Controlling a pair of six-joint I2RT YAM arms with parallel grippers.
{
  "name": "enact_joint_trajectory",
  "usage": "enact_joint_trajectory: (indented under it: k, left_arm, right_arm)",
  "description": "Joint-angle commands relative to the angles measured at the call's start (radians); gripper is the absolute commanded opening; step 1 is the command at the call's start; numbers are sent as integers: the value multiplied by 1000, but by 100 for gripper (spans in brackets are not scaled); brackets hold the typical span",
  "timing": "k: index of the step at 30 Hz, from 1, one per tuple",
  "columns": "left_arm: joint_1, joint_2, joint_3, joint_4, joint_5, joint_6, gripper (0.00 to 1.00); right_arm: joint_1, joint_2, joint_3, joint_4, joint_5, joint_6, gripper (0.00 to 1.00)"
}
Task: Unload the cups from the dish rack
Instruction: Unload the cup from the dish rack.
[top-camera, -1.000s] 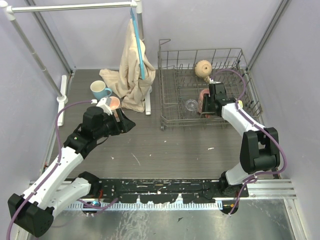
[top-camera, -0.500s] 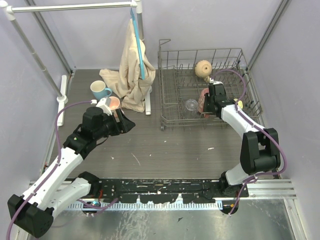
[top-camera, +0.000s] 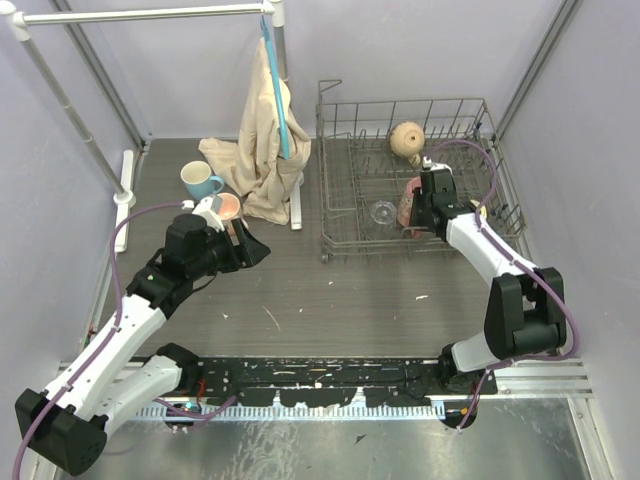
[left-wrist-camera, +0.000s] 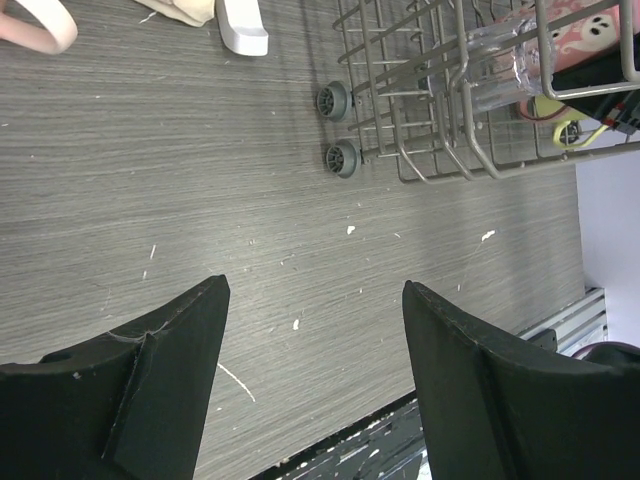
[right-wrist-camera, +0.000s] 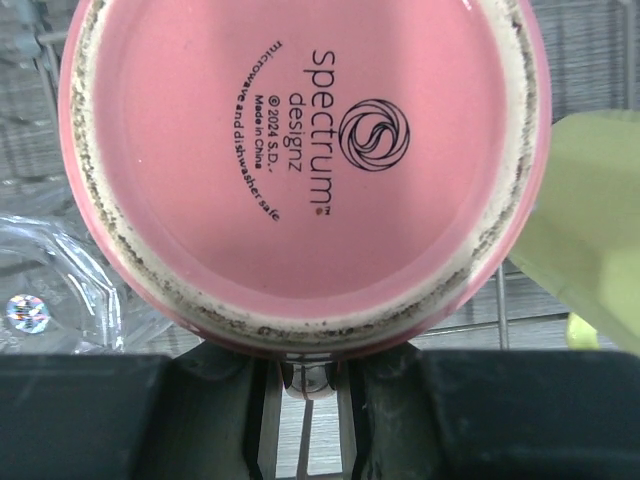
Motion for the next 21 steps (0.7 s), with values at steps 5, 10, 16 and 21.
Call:
enact_joint_trajectory:
  k: [5,10,16,21]
  left_arm:
    - [-3,0,7,3,-8,3,77]
    - [-3,1,13,5,-11,3,77]
    - [-3,15,22,10,-10,0,77]
    - [-3,27,24,15,-6,-5,77]
  right_arm:
    - [-1,-167,79,26,62,24,1]
    - [-2,-190,128,-4,62,23,1]
    - [-1,-237,185,-38,53,37,1]
    - [-1,-275,218,-53,56,36,1]
